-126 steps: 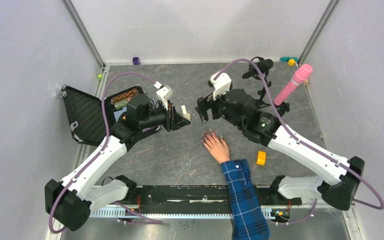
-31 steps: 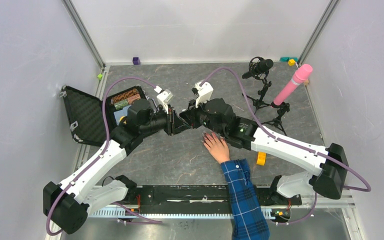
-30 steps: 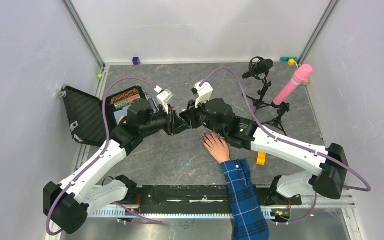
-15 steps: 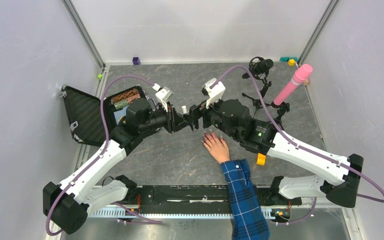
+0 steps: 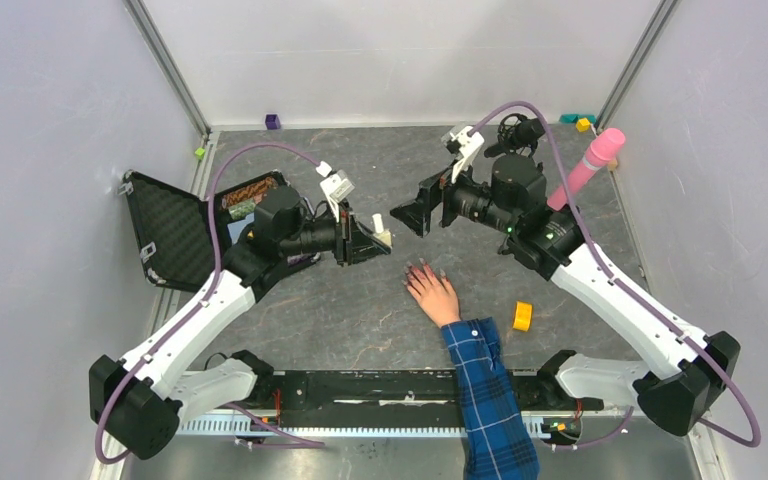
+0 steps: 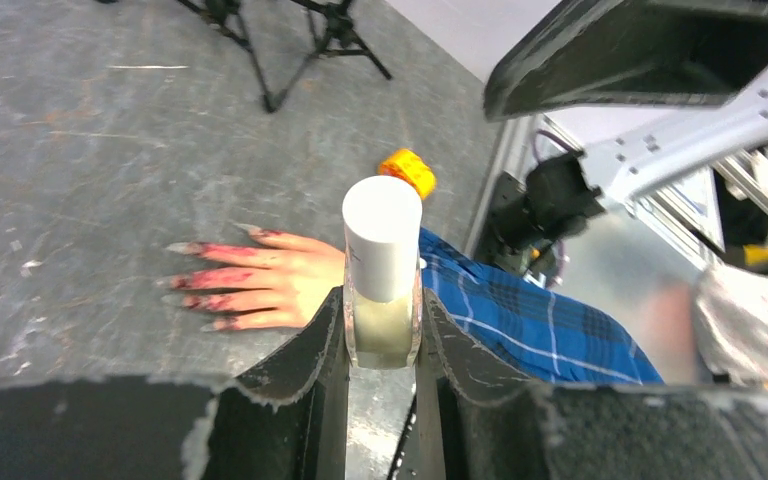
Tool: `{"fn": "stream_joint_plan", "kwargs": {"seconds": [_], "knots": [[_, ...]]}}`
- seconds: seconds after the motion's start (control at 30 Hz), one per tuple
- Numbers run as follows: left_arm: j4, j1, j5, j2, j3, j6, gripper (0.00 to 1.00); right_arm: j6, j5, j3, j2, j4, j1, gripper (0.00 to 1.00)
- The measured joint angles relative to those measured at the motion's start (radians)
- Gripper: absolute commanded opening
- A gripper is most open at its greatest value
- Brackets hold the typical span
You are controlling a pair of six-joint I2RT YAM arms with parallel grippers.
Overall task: Paint the nails
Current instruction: Screw the nail polish bottle.
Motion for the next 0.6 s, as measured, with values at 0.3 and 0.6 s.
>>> {"fn": "stream_joint_plan", "kwargs": {"seconds": [0.3, 0.6], "knots": [[-0.014, 0.000, 0.224, 0.025, 0.019, 0.023, 0.02, 0.151, -0.408, -0.031, -0.005, 0.248, -0.062, 0.81], [-0.014, -0.003, 0.278, 0.029, 0.019, 0.023, 0.02, 0.193, -0.555, -0.053, 0.044, 0.317, -0.037, 0.73]]}}
